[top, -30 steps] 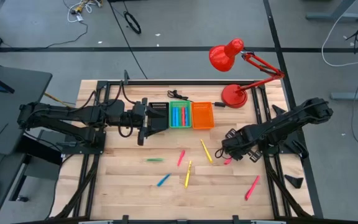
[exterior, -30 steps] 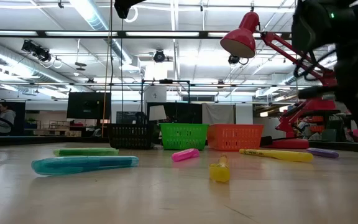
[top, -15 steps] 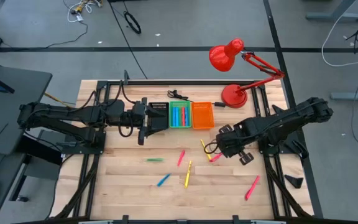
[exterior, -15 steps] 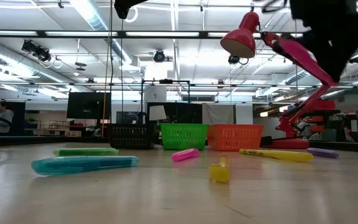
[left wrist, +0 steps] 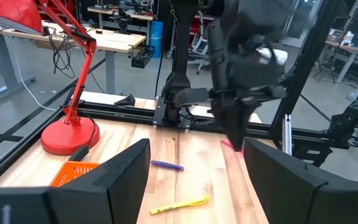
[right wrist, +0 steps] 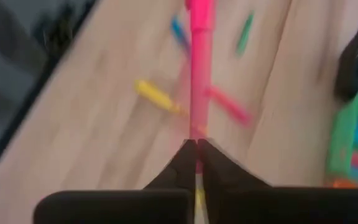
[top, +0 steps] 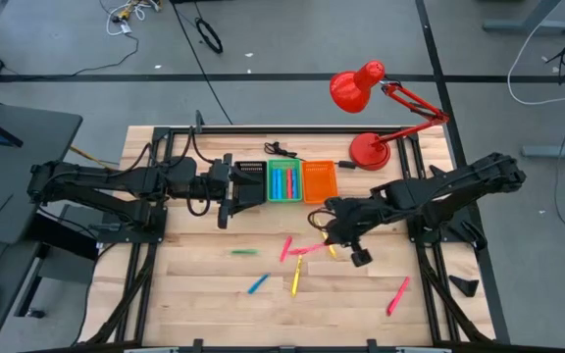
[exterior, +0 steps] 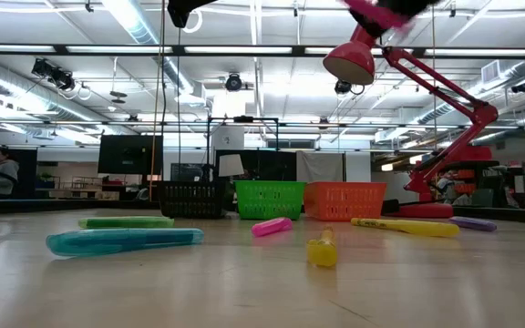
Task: Pick & Place Markers
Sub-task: Put the top large pink pen into the black bin, then put the left large pink pen into the black bin, then put the large pink pen into the black bin
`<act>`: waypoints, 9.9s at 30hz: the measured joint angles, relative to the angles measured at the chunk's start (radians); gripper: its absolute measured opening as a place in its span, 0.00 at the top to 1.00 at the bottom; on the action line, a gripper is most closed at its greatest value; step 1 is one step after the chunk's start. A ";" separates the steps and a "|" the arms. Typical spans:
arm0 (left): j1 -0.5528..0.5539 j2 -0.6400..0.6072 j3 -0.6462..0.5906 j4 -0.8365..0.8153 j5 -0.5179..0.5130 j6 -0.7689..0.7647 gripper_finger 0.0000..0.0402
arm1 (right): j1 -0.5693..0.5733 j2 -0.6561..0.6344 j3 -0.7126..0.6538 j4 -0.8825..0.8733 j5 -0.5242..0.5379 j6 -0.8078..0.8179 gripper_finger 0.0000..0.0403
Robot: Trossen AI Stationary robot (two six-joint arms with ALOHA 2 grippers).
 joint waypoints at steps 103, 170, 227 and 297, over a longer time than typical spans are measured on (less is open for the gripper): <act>-0.702 0.763 0.537 -0.984 -0.093 -0.681 0.35 | -0.014 -0.001 0.000 0.327 0.117 0.083 1.00; -0.636 0.879 0.533 -0.847 -0.054 -0.703 0.92 | -0.015 -0.001 0.000 0.363 0.117 0.051 1.00; 0.233 0.644 0.536 -1.212 -0.004 -0.832 0.93 | -0.020 -0.001 0.000 0.428 0.117 -0.053 1.00; 0.403 0.644 0.402 -0.803 -0.002 -0.927 0.52 | -0.019 -0.001 0.000 0.429 0.117 -0.068 1.00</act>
